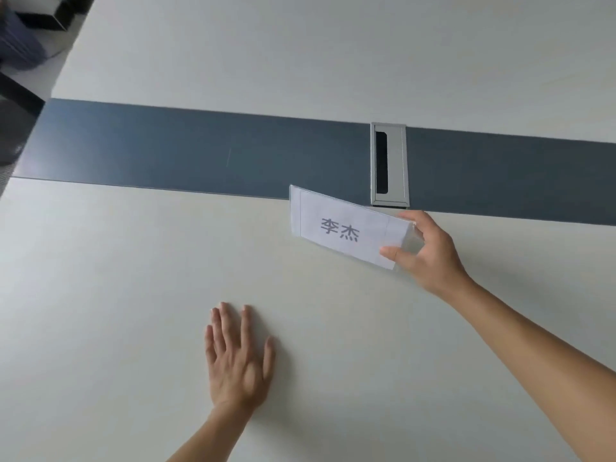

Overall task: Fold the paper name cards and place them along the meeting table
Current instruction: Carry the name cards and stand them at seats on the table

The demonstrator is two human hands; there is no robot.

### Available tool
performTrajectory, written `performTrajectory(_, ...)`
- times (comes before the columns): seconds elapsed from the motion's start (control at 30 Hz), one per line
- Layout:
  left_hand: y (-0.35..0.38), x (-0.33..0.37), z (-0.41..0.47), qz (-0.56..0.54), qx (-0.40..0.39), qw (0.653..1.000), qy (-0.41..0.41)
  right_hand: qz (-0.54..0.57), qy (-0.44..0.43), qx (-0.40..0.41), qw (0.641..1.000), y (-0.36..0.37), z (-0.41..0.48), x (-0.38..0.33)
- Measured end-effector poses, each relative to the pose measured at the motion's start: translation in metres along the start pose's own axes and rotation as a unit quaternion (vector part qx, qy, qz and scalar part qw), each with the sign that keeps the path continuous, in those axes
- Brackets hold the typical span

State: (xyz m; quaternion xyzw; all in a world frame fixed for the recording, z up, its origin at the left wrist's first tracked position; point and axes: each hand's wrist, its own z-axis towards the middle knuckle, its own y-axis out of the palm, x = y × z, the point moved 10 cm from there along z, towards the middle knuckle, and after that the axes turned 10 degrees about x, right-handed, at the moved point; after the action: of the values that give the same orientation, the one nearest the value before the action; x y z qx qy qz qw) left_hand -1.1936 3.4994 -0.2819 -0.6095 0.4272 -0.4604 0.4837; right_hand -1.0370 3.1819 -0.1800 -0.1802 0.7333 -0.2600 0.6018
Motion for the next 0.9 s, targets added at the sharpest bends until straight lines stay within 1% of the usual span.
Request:
performTrajectory(0.13,0.0,-0.001,0.0,-0.007,-0.004,1.0,-0.006,-0.091,-0.028,-0.01,0.995,-0.005,0.028,0.008)
performTrajectory(0.23,-0.002,-0.001,0.0,-0.01,-0.006,1.0,-0.01,-0.119,-0.039,-0.008,0.992,-0.007,0.045,0.014)
performTrajectory(0.33,-0.003,-0.001,0.0,-0.007,-0.01,1.0,-0.011,-0.141,-0.068,-0.004,0.988,-0.005,0.054,0.011)
performTrajectory(0.4,-0.004,-0.001,0.001,-0.01,-0.009,1.0,-0.012,-0.173,-0.08,0.006,0.982,-0.005,0.054,0.007)
performTrajectory(0.5,-0.004,0.0,0.001,-0.012,-0.009,1.0,-0.013,-0.273,-0.142,0.054,0.95,-0.004,0.045,-0.008)
performTrajectory(0.53,-0.004,0.0,0.001,-0.013,-0.009,1.0,-0.013,-0.302,-0.166,0.061,0.937,0.001,0.04,-0.015)
performTrajectory(0.6,-0.003,-0.001,0.001,-0.013,-0.009,1.0,-0.012,-0.339,-0.193,0.046,0.92,0.016,0.033,-0.022)
performTrajectory(0.67,-0.004,-0.001,0.0,-0.013,-0.008,1.0,-0.012,-0.343,-0.204,0.041,0.916,0.027,0.027,-0.025)
performTrajectory(0.9,-0.003,-0.002,0.0,-0.01,-0.006,1.0,-0.01,-0.296,-0.226,0.078,0.925,0.025,0.015,-0.023)
